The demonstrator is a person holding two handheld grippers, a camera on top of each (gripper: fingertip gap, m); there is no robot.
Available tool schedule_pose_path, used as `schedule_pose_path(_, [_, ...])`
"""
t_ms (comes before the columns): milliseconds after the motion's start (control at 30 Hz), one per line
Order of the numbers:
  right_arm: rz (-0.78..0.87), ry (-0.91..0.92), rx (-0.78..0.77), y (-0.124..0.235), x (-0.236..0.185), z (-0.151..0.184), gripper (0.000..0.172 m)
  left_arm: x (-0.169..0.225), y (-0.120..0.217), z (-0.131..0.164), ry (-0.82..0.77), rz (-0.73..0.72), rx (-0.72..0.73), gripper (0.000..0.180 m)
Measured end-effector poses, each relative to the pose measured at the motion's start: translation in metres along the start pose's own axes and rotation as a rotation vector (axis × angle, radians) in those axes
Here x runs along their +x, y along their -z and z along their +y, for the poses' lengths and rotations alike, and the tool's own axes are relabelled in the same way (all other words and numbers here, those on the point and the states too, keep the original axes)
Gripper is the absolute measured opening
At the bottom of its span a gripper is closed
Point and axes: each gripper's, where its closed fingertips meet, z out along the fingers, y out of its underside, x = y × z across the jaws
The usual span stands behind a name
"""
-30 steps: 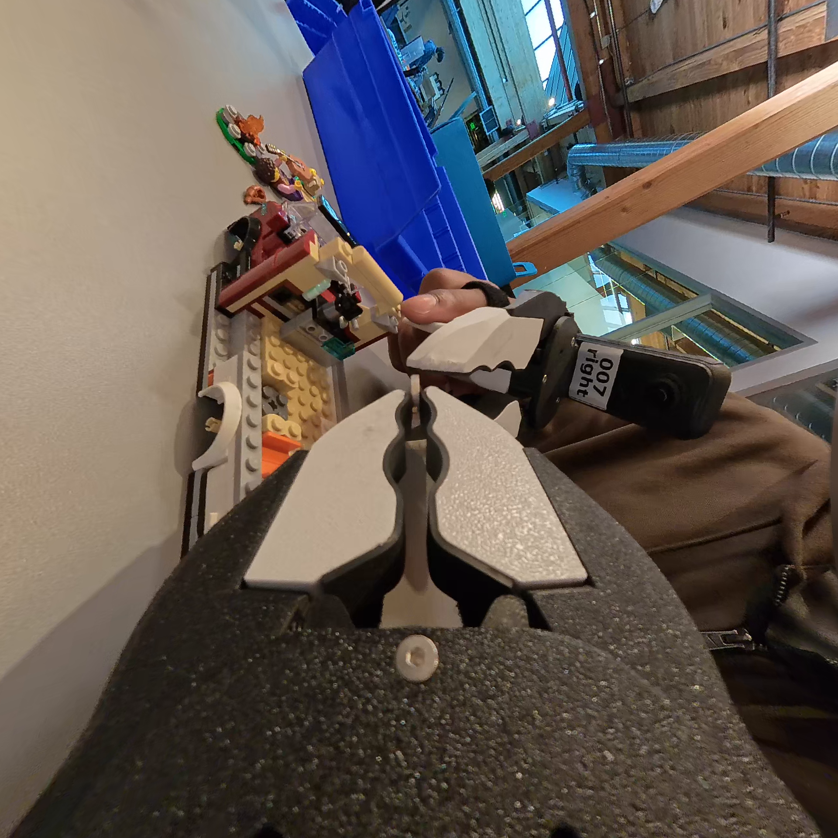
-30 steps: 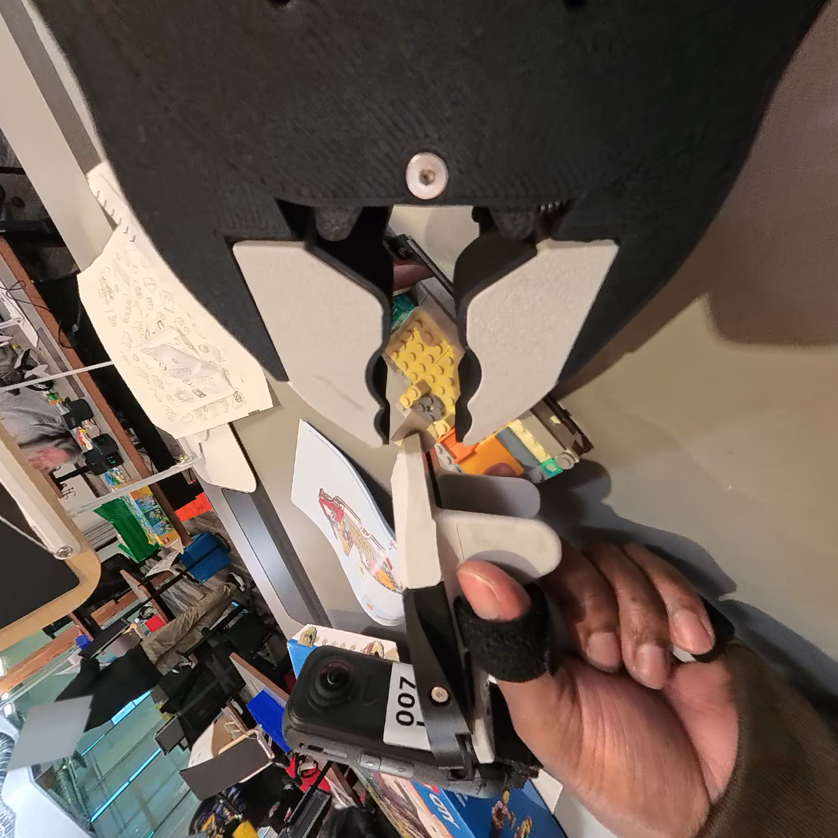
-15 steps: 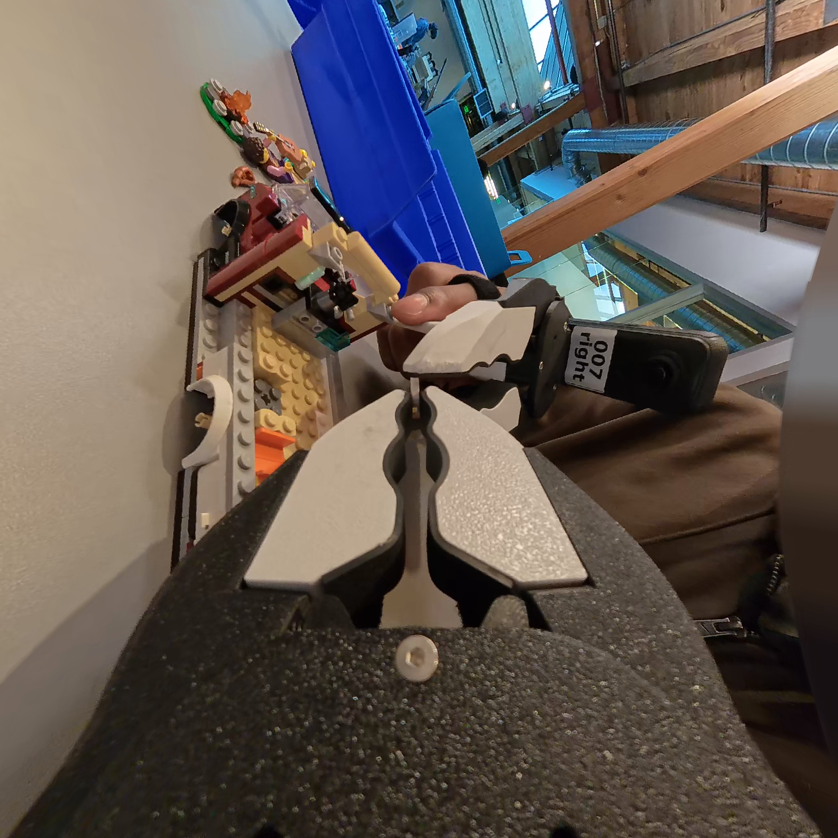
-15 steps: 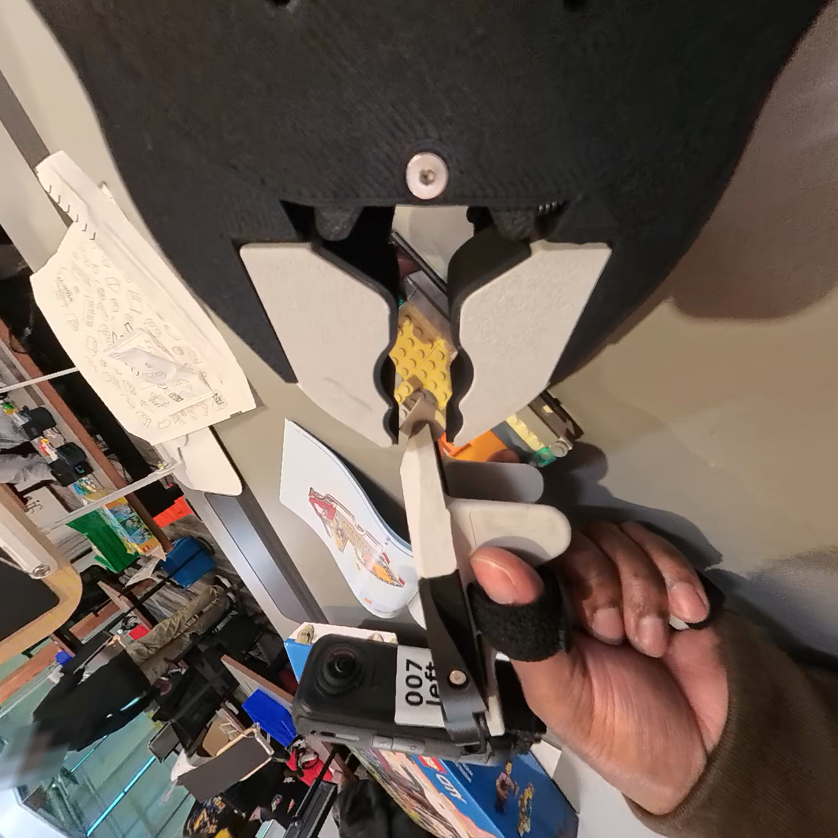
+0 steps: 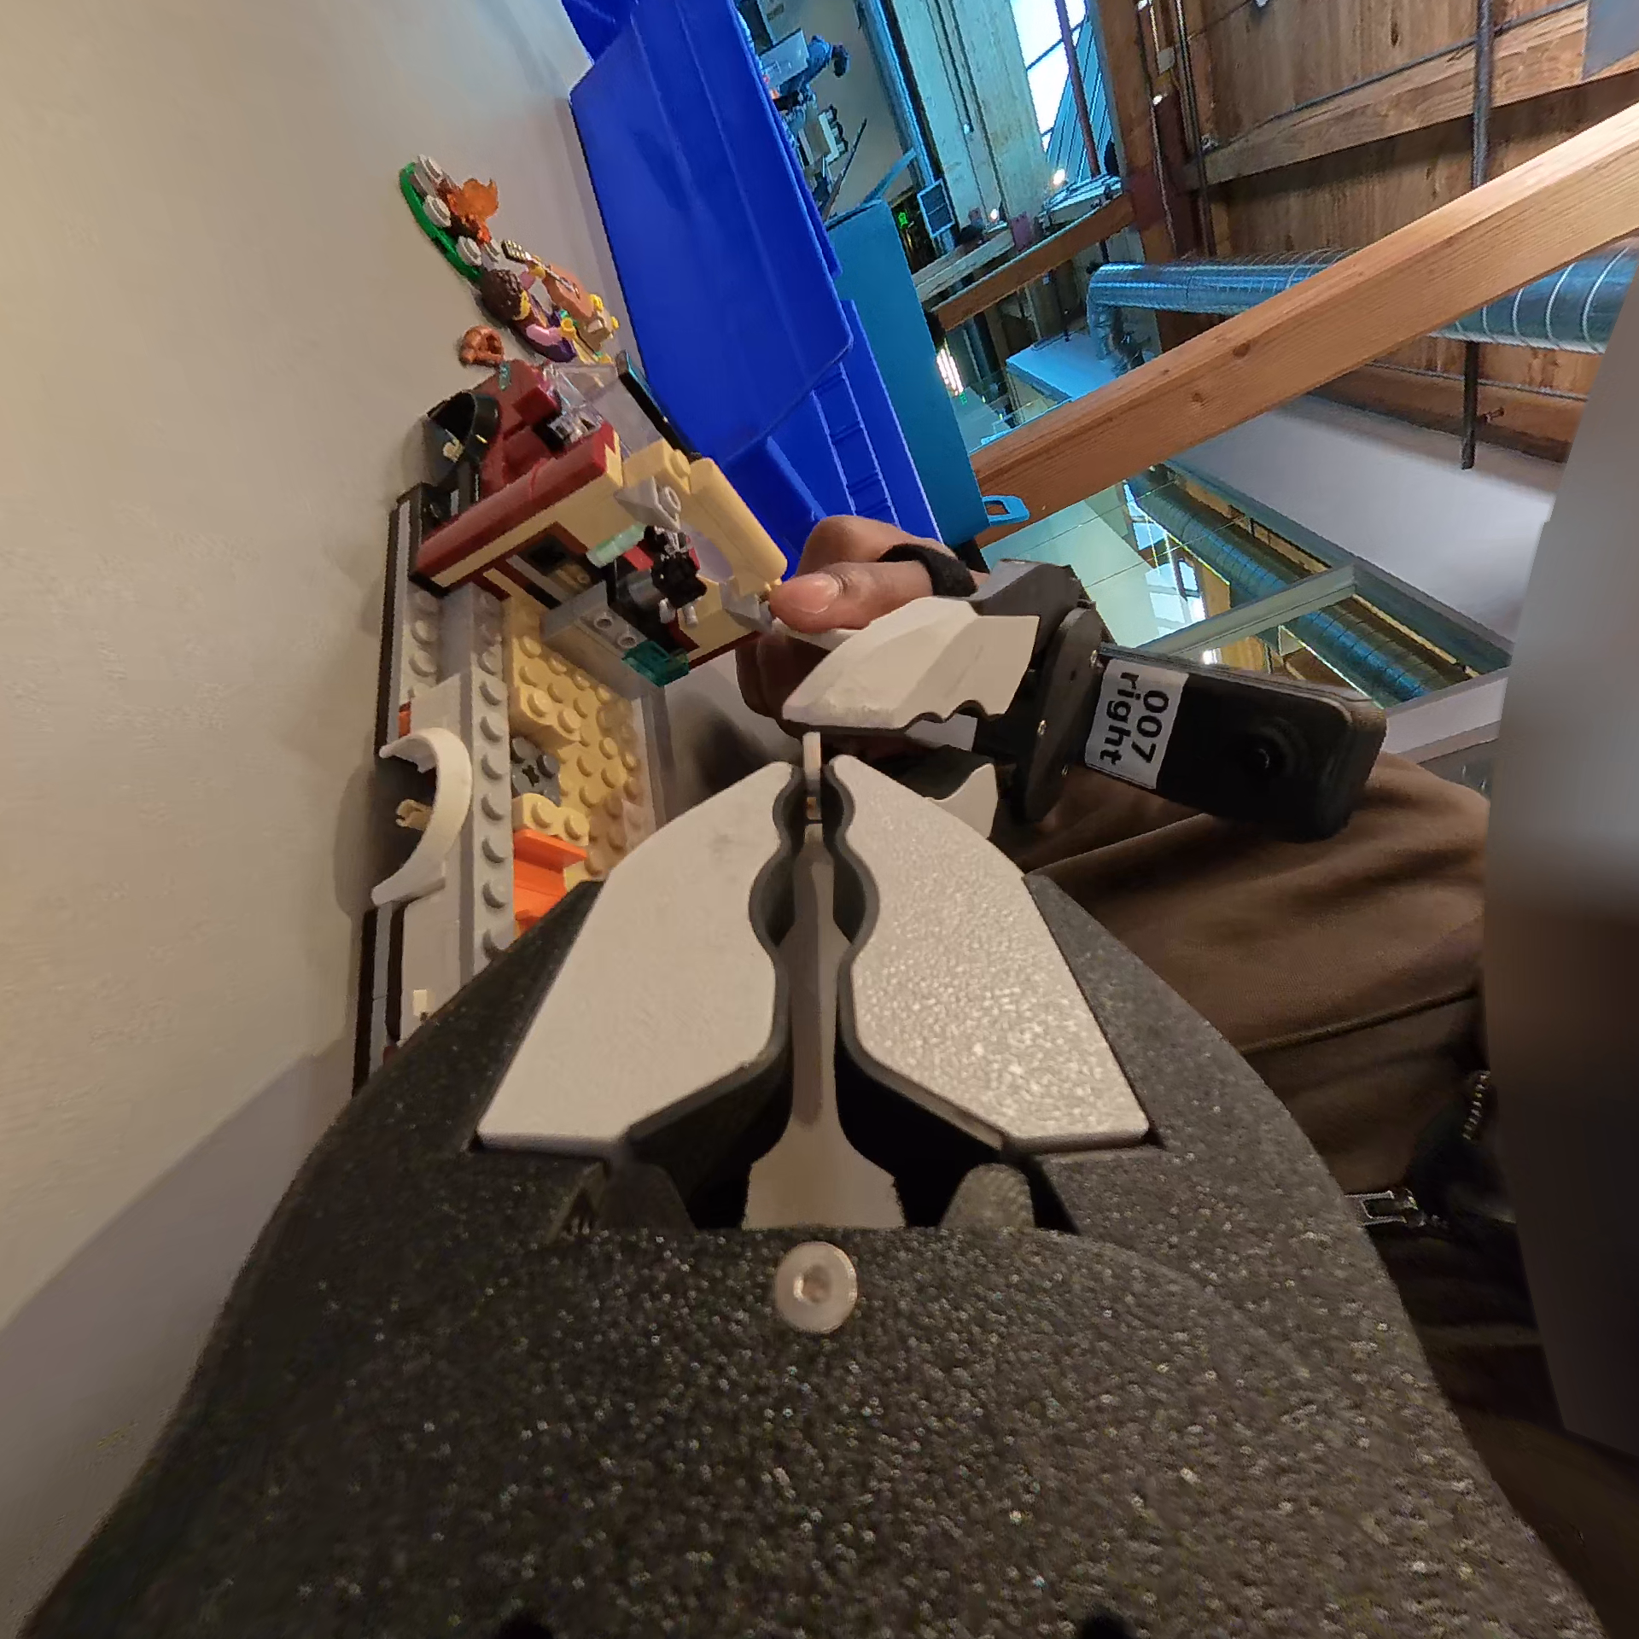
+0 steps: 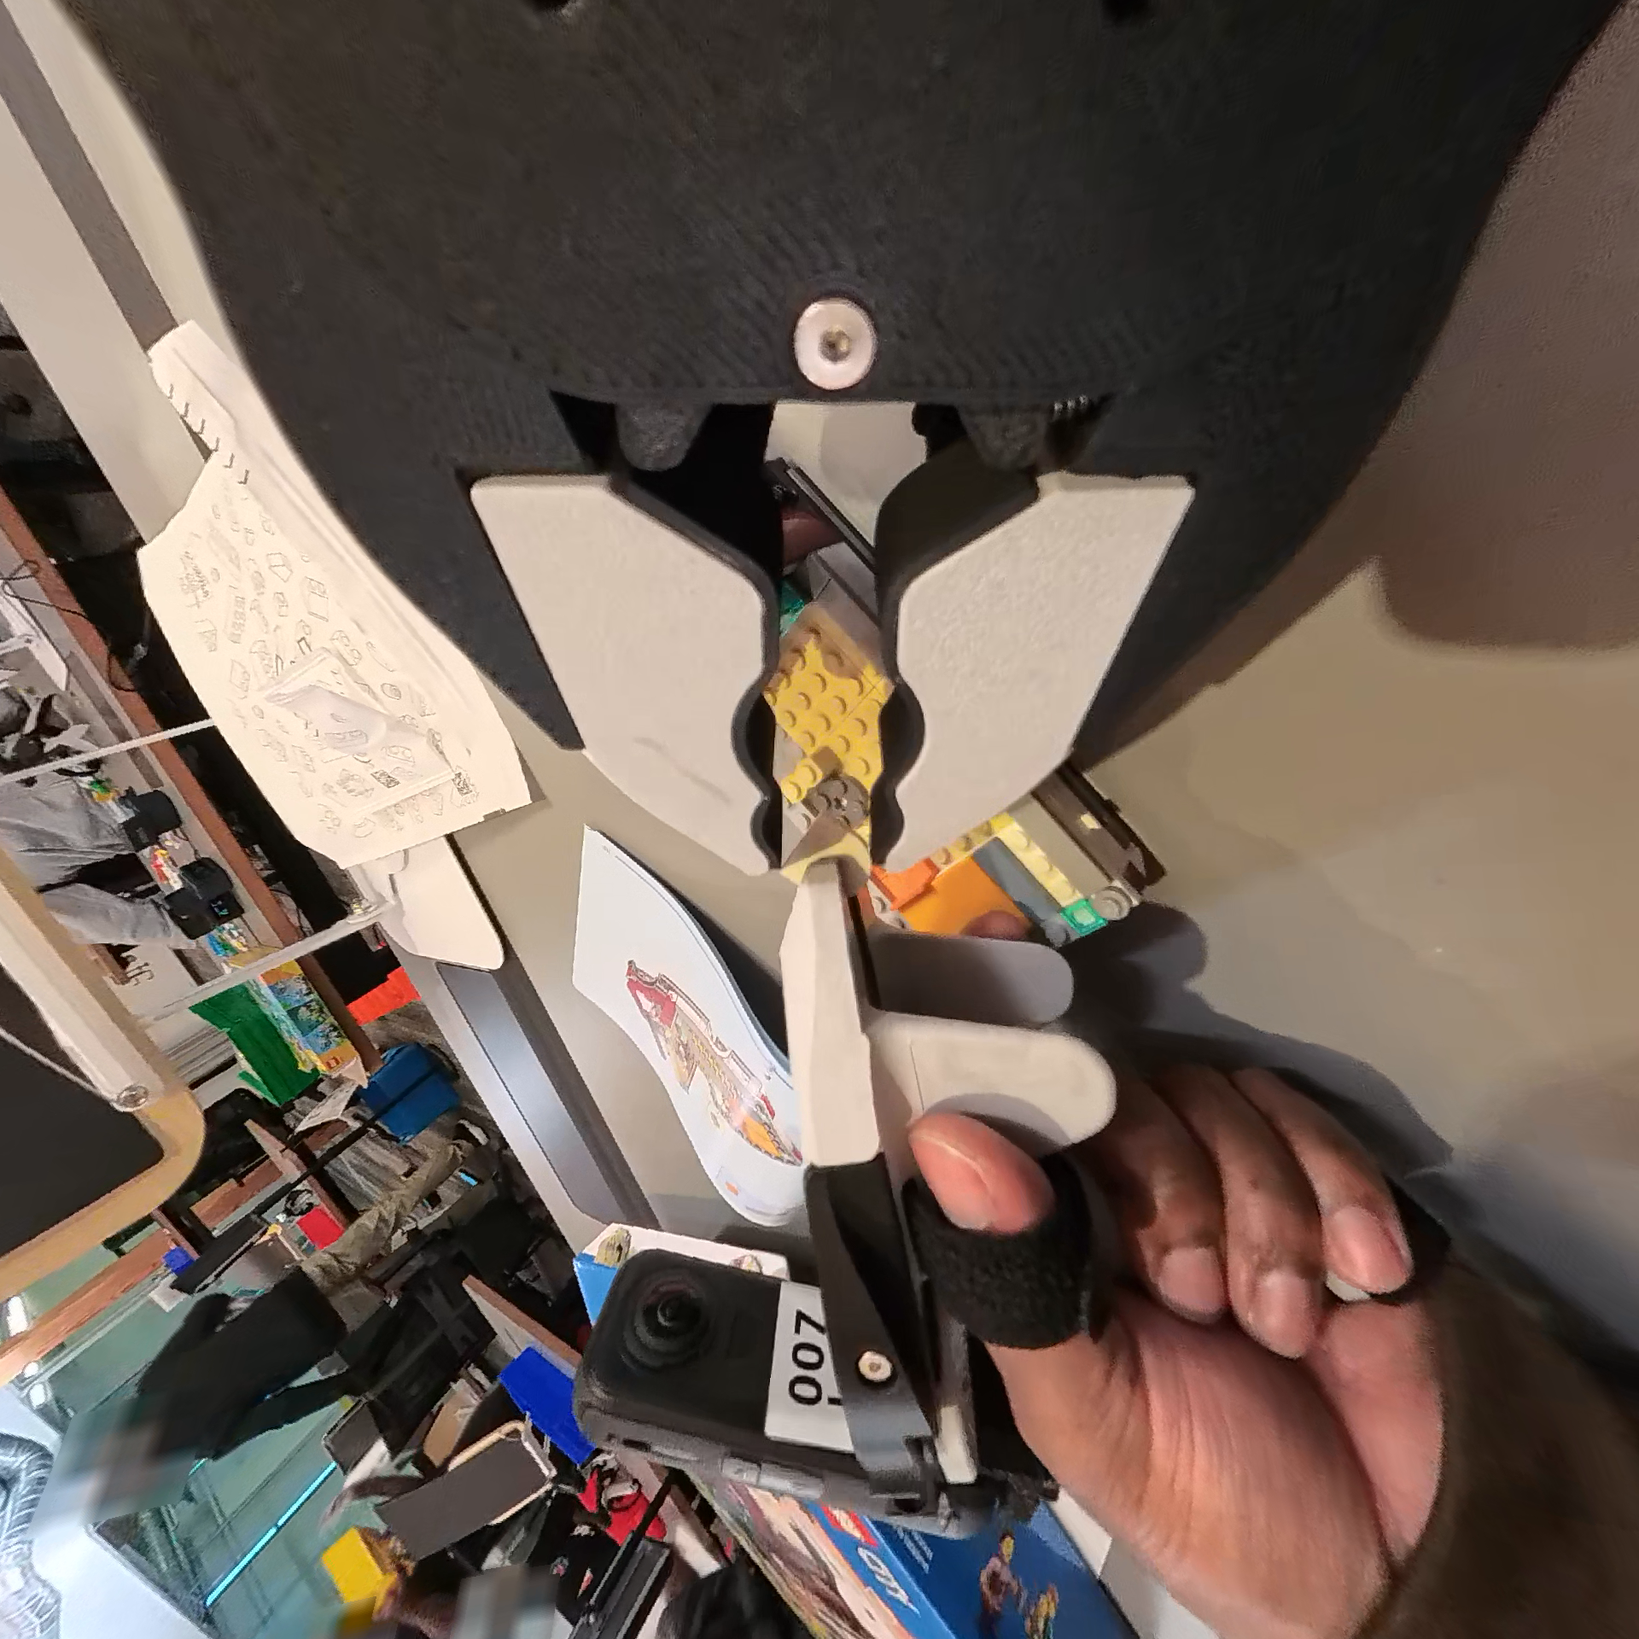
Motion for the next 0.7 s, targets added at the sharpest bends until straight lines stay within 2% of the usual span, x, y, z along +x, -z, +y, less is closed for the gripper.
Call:
schedule_pose_path(567, [0.011, 0.009, -0.033, -0.006, 0.000, -0.002, 0.019, -0.001, 0.004, -0.002, 0.005, -0.020, -0.004, 0.003])
schedule_pose_path(700, [0.022, -0.022, -0.076, -0.009, 0.002, 0.000, 0.019, -0.001, 0.012, -0.011, -0.005, -0.034, 0.027, 0.014])
